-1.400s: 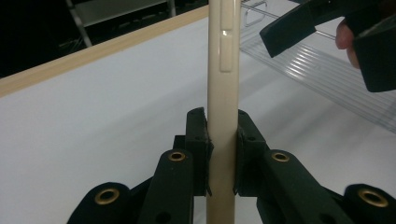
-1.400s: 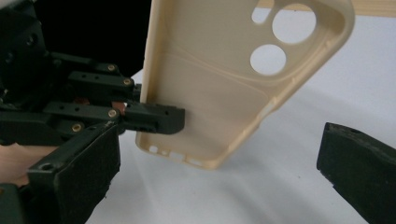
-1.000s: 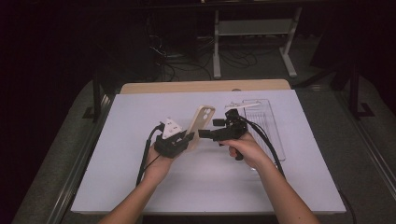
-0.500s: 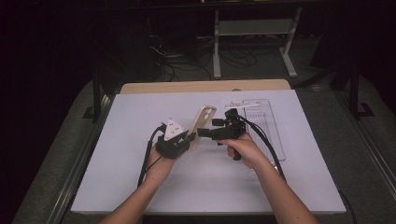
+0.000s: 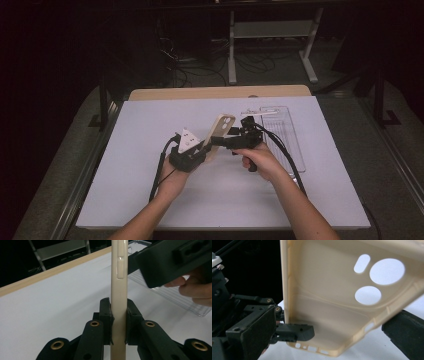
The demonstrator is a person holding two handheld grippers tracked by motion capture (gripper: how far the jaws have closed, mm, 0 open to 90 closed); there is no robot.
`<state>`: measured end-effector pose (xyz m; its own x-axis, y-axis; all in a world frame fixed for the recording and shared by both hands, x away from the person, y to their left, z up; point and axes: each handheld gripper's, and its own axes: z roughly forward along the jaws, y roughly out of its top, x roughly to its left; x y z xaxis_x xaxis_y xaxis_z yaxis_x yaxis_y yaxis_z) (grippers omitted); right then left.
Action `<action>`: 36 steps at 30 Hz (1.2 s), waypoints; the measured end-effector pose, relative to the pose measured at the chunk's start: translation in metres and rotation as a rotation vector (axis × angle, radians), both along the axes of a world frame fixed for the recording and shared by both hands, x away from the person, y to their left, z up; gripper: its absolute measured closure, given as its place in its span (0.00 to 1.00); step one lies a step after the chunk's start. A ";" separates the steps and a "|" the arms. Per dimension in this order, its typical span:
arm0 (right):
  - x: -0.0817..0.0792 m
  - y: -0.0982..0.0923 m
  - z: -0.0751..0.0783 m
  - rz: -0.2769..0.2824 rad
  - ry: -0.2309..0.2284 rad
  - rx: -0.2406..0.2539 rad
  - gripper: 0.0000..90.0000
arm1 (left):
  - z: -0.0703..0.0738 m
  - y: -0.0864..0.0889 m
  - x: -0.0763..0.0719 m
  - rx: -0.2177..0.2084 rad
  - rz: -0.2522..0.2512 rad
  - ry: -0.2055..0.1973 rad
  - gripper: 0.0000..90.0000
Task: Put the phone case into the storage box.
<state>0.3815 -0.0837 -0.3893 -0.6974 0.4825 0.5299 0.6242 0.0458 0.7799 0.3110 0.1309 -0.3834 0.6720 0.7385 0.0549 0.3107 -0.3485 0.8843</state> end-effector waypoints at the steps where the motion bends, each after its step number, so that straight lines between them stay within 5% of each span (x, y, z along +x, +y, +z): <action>1: 0.000 0.000 0.000 -0.002 0.000 0.000 0.00 | 0.000 -0.001 -0.001 -0.006 -0.003 0.000 0.88; 13: 0.002 0.003 -0.002 -0.031 0.030 0.040 0.00 | -0.002 -0.010 -0.005 -0.005 -0.020 -0.008 0.88; 36: 0.001 0.004 -0.004 -0.069 0.033 0.035 0.06 | -0.005 -0.012 -0.007 0.009 -0.033 0.002 0.88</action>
